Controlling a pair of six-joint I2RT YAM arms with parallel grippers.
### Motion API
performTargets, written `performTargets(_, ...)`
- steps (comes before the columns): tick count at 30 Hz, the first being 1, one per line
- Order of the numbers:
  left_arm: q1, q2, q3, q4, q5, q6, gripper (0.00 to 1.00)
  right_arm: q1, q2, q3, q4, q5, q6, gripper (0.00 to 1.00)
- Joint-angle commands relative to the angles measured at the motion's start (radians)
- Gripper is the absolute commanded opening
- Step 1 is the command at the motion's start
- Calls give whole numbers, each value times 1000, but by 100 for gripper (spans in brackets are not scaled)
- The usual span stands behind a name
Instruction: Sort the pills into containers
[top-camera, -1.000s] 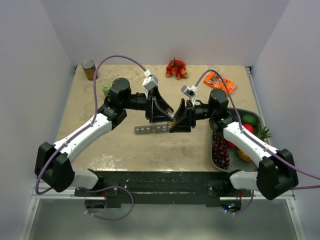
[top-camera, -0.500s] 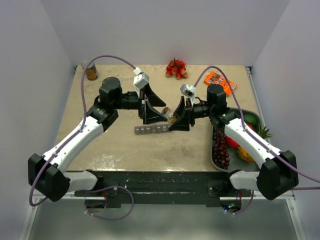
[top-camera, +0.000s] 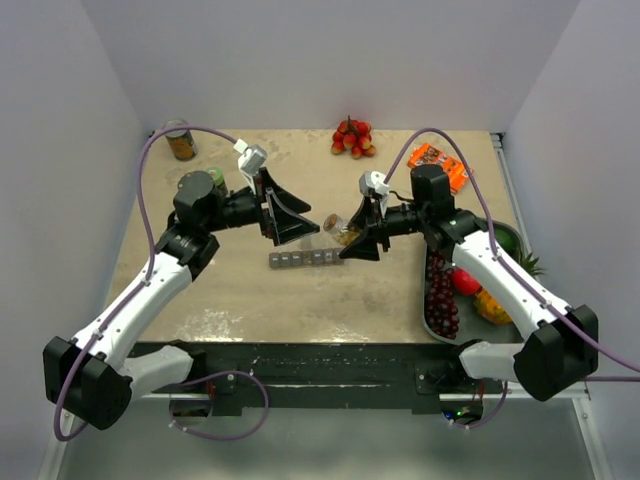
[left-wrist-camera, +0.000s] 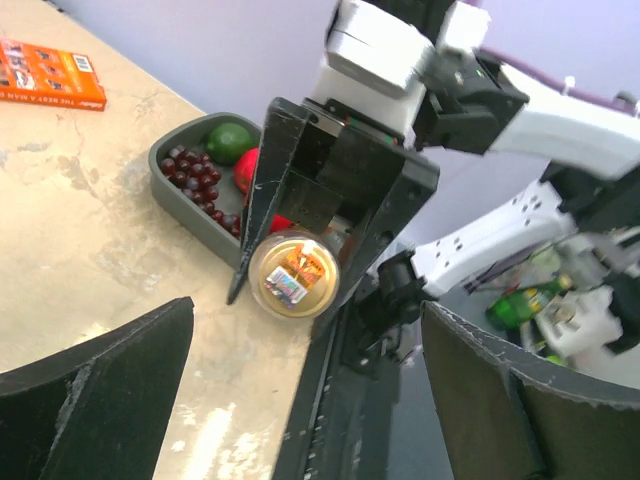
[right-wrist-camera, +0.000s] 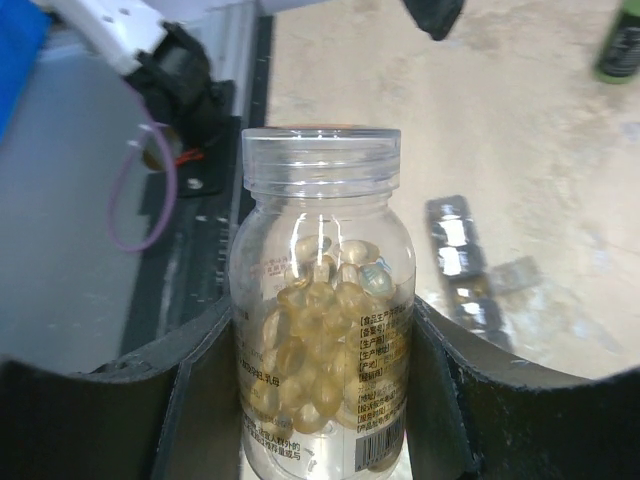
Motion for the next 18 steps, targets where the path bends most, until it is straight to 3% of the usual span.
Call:
performTargets(1, 2, -24, -3, 45, -99, -212, 98, 36, -62, 88, -133, 214, -222, 0)
performTargets(9, -130, 68, 143, -297, -327, -227, 96, 113, -84, 122, -201, 455, -356, 0)
performTargets(18, -175, 123, 183, -319, -369, -245, 83, 117, -94, 110, -187, 484, -347, 0)
